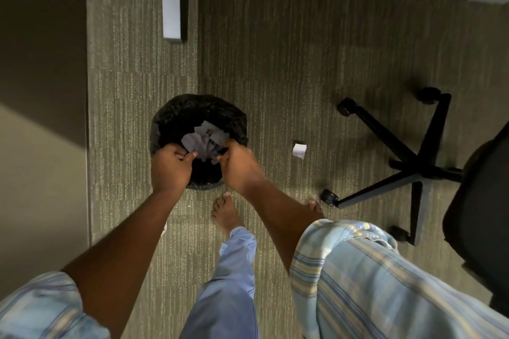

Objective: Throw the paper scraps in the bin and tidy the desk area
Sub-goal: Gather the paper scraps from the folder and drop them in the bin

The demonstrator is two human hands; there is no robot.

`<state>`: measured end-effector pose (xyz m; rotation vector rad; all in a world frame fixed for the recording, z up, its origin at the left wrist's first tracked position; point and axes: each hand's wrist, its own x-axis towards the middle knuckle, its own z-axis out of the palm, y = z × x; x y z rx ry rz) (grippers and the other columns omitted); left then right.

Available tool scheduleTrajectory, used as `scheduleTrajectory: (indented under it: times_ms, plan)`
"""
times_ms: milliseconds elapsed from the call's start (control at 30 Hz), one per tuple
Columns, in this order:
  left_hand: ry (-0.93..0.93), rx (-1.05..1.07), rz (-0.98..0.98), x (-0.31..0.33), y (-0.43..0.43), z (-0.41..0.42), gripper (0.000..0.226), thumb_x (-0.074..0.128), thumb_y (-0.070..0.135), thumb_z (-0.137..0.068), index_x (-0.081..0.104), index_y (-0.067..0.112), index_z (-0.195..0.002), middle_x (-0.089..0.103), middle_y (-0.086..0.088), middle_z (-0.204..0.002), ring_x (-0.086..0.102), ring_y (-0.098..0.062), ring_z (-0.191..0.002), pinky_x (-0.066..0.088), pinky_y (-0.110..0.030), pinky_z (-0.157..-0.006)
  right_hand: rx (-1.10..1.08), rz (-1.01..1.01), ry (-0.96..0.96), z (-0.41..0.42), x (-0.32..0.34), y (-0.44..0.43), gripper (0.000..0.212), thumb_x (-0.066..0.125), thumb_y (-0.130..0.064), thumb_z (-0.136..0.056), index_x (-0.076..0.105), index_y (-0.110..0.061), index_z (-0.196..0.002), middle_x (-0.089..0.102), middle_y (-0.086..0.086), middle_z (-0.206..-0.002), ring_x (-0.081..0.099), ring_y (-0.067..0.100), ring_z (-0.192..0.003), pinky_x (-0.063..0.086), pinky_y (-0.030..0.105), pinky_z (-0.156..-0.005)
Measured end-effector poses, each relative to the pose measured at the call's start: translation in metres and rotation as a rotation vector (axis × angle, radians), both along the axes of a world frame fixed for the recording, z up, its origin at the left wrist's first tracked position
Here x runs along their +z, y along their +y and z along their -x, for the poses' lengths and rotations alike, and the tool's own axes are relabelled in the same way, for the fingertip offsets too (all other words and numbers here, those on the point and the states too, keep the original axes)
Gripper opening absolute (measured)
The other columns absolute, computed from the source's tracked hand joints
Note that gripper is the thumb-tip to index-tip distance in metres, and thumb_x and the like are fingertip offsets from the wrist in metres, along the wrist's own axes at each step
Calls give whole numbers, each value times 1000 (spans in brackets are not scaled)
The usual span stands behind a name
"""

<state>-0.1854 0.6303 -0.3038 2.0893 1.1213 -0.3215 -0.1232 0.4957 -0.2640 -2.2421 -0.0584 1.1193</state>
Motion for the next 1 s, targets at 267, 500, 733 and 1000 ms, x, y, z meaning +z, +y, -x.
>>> scheduleTrajectory:
  times_ms: [267, 500, 733, 1000]
  plan:
    - [-49, -73, 1, 17, -46, -10, 16, 66, 14, -87, 64, 6, -74, 60, -6, -67, 53, -17, -61, 39, -26, -63, -55, 10, -73, -16, 20, -37, 26, 52, -17, -91, 51, -10, -116, 64, 18, -107, 61, 37, -99, 50, 40, -77]
    - [-87, -211, -24, 35, -109, -28, 14, 63, 11, -88, 71, 0, -86, 71, -20, -81, 65, -34, -79, 41, -26, -68, -102, -15, -130, -22, 44, -97, 17, 52, -14, -90, 49, -7, -106, 61, 22, -105, 58, 40, -98, 36, 34, -68]
    - [-153, -318, 16, 59, -193, -50, 13, 59, 12, -90, 69, 4, -87, 71, -13, -76, 63, -26, -67, 45, -30, -60, -235, 14, -211, -27, 69, -185, 23, 51, -14, -91, 46, -9, -113, 60, 18, -107, 58, 35, -100, 48, 42, -80]
    - [-186, -410, 39, 98, -304, -84, 14, 60, 20, -89, 68, 10, -84, 61, 0, -69, 55, -17, -68, 34, -24, -63, -516, 104, -430, -56, 104, -307, 43, 55, -17, -90, 39, -7, -129, 54, 16, -122, 51, 32, -114, 45, 44, -94]
